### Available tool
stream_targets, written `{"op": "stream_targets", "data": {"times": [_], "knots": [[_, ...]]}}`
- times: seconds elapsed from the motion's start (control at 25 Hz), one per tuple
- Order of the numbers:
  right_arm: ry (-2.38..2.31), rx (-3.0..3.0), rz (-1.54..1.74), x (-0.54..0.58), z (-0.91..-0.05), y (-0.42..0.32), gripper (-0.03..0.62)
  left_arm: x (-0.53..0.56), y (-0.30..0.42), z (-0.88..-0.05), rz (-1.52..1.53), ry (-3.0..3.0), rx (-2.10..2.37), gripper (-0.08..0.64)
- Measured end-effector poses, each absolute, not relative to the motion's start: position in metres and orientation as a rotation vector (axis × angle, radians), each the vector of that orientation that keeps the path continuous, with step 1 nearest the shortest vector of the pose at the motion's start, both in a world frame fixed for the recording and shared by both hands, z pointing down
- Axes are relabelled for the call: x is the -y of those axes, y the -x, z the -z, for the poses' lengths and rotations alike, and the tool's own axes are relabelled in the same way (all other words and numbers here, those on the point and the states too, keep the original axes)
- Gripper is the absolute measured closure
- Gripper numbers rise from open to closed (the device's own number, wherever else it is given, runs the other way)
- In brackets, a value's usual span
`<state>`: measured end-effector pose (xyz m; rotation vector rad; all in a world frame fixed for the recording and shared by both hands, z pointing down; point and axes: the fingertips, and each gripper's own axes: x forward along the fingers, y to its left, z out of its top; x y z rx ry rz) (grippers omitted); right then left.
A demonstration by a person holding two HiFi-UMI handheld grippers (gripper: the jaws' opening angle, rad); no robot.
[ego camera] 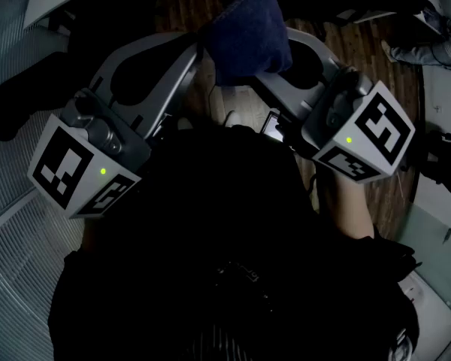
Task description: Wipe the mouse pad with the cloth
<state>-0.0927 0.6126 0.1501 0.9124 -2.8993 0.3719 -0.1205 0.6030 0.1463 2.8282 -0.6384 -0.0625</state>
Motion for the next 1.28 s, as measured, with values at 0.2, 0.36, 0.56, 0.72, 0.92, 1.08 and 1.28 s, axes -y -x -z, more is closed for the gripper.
{"op": "stream_targets", "data": {"times": [0.2,0.36,0.56,0.72,0.92,1.08,1.28], "knots": [[-0.935,2.898,-0.377,-0.612,-0.148,0.093,0.532,-0.605,0.123,-0.141,0.100,-2.840,0.635,0.552],[-0.906,2.930,-0.446,-0.616,-0.137,0.098,0.531,-0.607,0.128,-0.127,0.110,-2.861,0.621,0.551],[-0.985,2.899,-0.547,-0.599,-0.158,0.120,0.525,-0.606,0.167,-0.130,0.261,-2.803,0.525,0.551],[-1.028,2.898,-0.575,-0.587,-0.180,0.135,0.525,-0.595,0.187,-0.164,0.226,-2.820,0.502,0.551],[-1.006,2.897,-0.568,-0.594,-0.175,0.138,0.524,-0.595,0.189,-0.168,0.214,-2.826,0.517,0.551],[-0.980,2.863,-0.547,-0.594,-0.172,0.135,0.523,-0.599,0.188,-0.165,0.160,-2.848,0.572,0.551],[-0.896,2.892,-0.508,-0.575,-0.171,0.131,0.523,-0.587,0.183,-0.166,0.086,-2.855,0.670,0.551]]}}
